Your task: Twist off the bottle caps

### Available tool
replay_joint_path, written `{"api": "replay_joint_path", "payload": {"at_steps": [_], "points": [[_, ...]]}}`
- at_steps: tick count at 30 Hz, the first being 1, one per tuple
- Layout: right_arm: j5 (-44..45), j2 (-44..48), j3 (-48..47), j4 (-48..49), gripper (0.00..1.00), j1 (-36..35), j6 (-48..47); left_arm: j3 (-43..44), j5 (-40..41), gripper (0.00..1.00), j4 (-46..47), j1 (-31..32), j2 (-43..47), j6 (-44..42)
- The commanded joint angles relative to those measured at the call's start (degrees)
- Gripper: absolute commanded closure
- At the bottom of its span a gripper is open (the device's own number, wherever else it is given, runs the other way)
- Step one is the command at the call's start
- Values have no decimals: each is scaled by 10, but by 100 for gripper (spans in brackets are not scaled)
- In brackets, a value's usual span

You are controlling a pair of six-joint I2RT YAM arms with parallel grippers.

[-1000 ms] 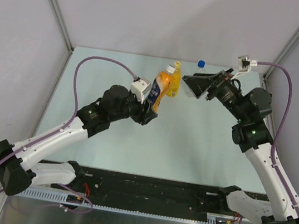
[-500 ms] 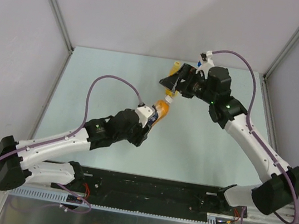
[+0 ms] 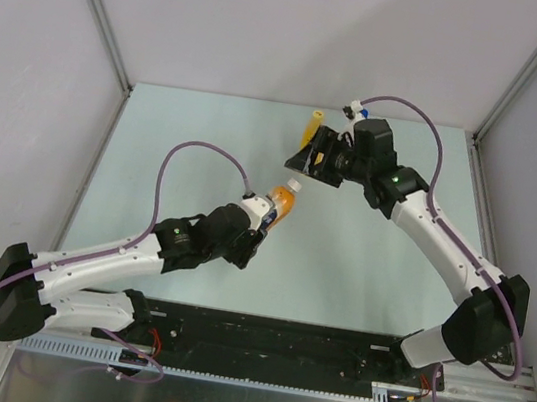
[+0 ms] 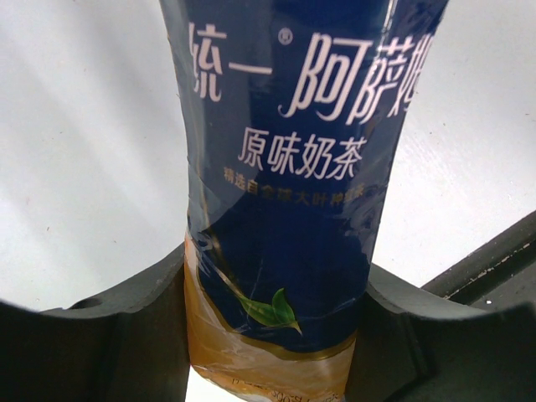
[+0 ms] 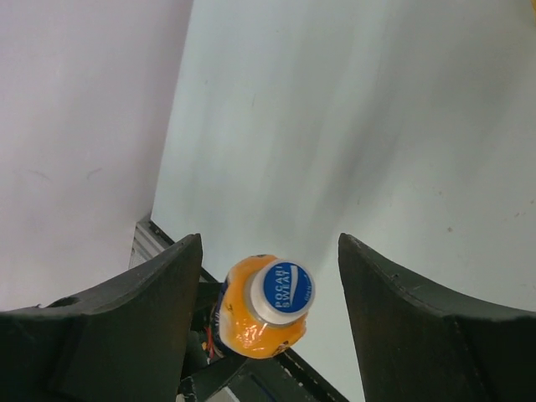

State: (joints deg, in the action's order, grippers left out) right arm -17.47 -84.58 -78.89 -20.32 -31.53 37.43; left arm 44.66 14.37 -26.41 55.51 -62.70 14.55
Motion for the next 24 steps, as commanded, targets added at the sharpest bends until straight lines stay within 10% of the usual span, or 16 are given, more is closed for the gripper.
{"api": "replay_joint_path", "payload": {"at_steps": [1, 13, 24], "points": [[-28, -17, -26, -23, 30, 0, -6, 6, 20, 56, 8, 4, 7, 8], [-73, -45, -23, -25, 44, 4, 5, 9, 27, 56, 9, 4, 2, 2], [-79, -32, -11, 18, 94, -8, 26, 21, 28, 56, 10, 4, -13, -2]]}}
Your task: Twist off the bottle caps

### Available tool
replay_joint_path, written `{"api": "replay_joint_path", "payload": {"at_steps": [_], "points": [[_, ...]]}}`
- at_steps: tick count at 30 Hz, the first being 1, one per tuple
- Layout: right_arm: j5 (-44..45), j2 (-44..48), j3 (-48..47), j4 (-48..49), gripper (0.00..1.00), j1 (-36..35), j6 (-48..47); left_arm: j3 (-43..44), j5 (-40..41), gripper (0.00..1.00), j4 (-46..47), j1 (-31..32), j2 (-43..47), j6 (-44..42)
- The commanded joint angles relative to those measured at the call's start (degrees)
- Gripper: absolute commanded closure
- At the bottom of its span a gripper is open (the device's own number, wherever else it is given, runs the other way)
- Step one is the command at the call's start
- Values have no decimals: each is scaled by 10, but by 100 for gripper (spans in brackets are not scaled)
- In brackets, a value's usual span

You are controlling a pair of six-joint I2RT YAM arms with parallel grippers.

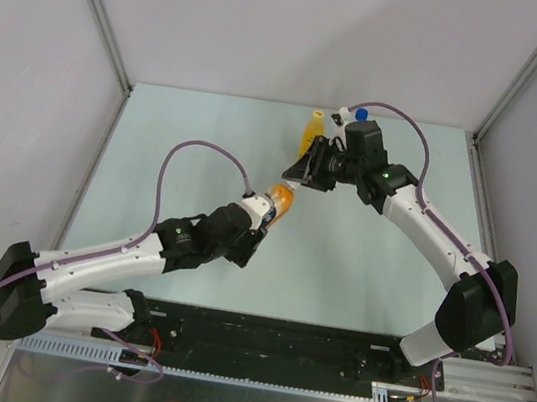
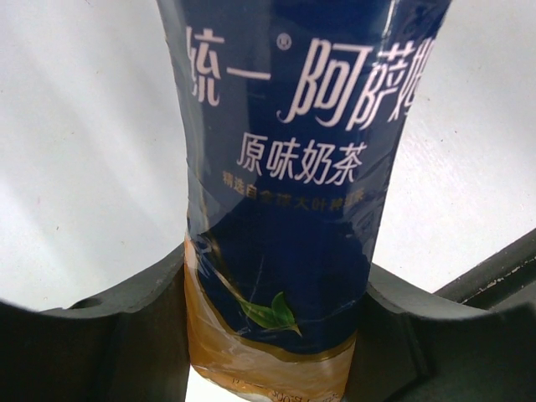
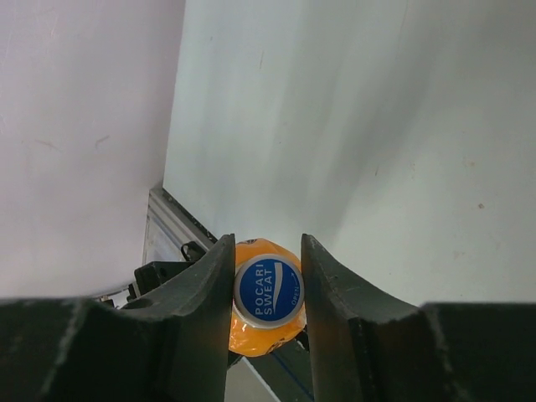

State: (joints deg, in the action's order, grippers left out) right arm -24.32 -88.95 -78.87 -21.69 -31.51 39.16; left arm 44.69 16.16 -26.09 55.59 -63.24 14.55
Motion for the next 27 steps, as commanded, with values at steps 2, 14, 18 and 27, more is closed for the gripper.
{"api": "replay_joint_path", "payload": {"at_steps": [2, 14, 18, 27], "points": [[-4, 15, -8, 35, 99, -10, 5, 25, 10, 56, 7, 3, -10, -3], [0, 94, 19, 95, 100, -9, -31, 130, -59, 67, 12, 3, -48, -5], [-37, 123, 28, 129, 100, -8, -36, 165, -101, 74, 13, 3, -47, -17], [-175, 215, 71, 233, 100, 8, -76, 176, -218, 91, 41, 0, -4, -54]]}}
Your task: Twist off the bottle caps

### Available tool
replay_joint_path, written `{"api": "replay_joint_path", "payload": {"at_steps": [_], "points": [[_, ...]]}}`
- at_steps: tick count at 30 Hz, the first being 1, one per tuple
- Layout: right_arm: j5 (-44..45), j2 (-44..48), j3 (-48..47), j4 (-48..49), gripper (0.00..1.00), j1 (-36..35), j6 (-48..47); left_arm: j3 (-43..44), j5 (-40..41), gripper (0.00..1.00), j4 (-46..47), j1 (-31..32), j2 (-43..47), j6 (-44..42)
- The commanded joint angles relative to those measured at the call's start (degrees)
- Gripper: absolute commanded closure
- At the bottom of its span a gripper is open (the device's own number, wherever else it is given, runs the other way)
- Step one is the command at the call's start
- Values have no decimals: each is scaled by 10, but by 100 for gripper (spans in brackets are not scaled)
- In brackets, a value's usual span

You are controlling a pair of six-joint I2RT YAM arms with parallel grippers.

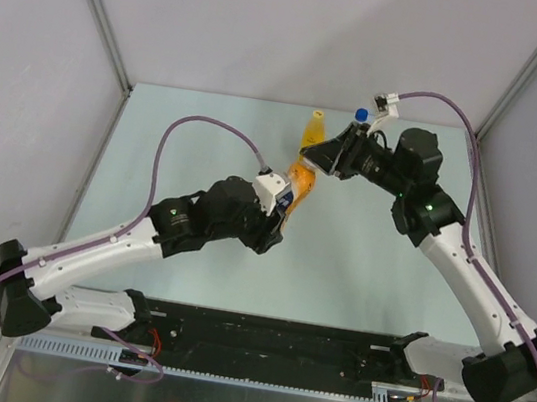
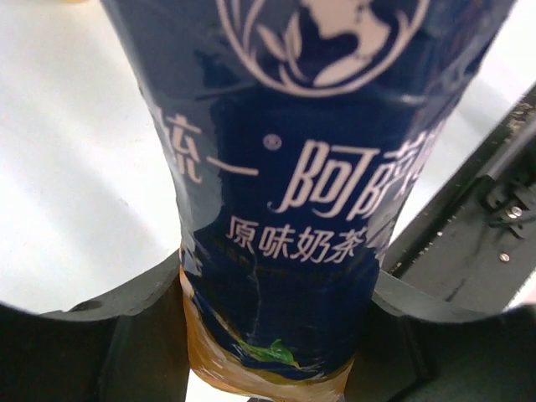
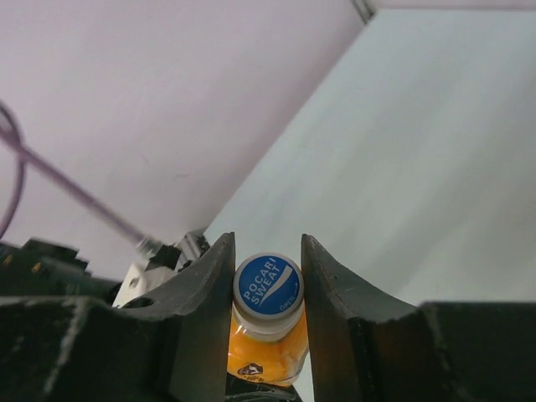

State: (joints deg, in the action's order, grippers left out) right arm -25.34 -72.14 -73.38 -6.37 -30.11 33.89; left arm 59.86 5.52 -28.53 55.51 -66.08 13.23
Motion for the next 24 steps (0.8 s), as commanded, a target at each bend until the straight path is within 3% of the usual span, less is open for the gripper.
{"api": "replay_joint_path", "payload": {"at_steps": [1, 10, 17, 20, 24], "points": [[-186, 55, 24, 96, 100, -1, -21, 21, -127, 92, 73, 0, 30, -45], [-366, 99, 81, 268, 100, 23, 20, -30, -280, 100, 199, -6, 112, -57], [-425, 119, 90, 333, 100, 22, 22, -63, -409, 100, 307, -7, 154, -60], [-426, 125, 90, 346, 100, 23, 28, -93, -424, 100, 369, -7, 181, -50], [-395, 132, 90, 338, 98, 24, 35, -112, -394, 100, 383, -7, 195, -48]]}}
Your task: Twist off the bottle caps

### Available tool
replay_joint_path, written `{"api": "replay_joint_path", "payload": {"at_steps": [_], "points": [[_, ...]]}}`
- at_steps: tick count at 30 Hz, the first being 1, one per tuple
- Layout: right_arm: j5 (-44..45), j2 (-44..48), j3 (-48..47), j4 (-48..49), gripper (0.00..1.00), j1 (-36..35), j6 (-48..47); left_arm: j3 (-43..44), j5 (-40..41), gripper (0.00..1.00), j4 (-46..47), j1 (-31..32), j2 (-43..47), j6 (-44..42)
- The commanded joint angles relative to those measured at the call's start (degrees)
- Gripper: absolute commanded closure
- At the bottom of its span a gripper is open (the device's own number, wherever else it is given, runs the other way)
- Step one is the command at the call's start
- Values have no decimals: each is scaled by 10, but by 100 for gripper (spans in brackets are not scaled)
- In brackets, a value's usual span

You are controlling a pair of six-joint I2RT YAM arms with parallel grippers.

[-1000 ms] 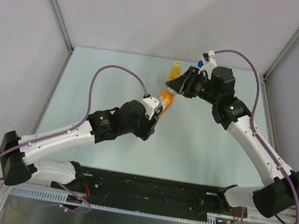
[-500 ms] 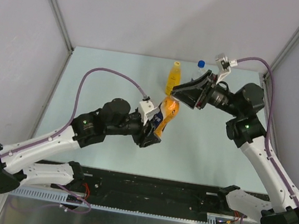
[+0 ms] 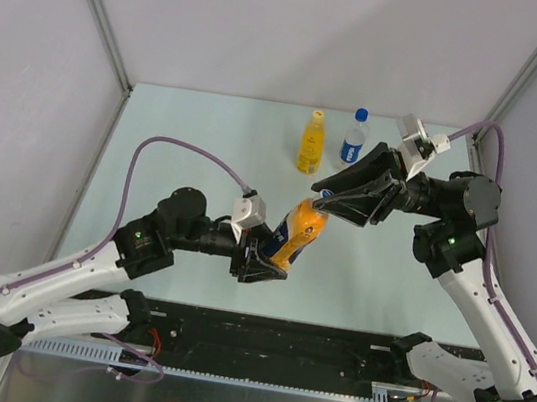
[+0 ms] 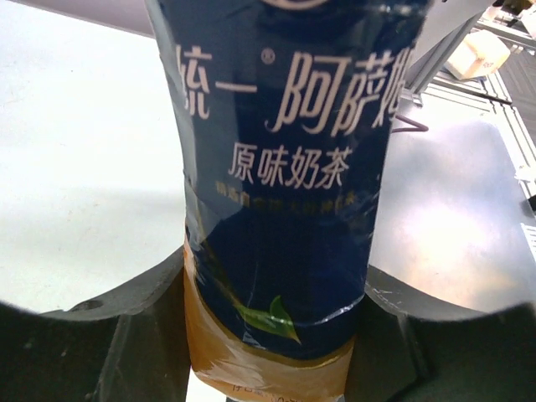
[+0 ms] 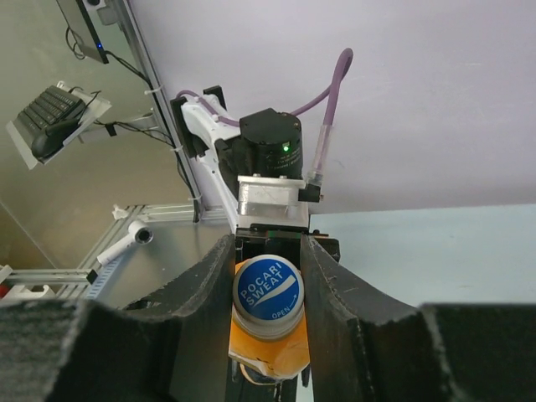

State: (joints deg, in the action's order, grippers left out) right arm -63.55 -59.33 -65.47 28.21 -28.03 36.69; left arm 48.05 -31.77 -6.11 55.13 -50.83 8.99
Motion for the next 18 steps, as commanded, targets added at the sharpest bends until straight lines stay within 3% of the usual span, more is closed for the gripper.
{"api": "replay_joint_path", "payload": {"at_steps": [1, 2, 6, 8, 11, 18], "points": [[-2, 6, 11, -10, 93, 4, 9, 3, -12, 100, 157, -4, 41, -5], [11, 9, 11, -12, 85, 5, 10, 1, -4, 100, 154, -4, 40, -5], [63, 22, 10, -19, 26, 13, 21, 5, 38, 100, 116, -4, 23, -13], [87, 33, 10, -25, 8, 23, 29, 6, 63, 100, 99, -4, 16, -19], [127, 53, 10, -43, 1, 44, 33, -2, 115, 100, 83, -4, 15, -25], [176, 69, 7, -62, 1, 61, 35, -12, 241, 100, 35, -4, 24, -50]]}}
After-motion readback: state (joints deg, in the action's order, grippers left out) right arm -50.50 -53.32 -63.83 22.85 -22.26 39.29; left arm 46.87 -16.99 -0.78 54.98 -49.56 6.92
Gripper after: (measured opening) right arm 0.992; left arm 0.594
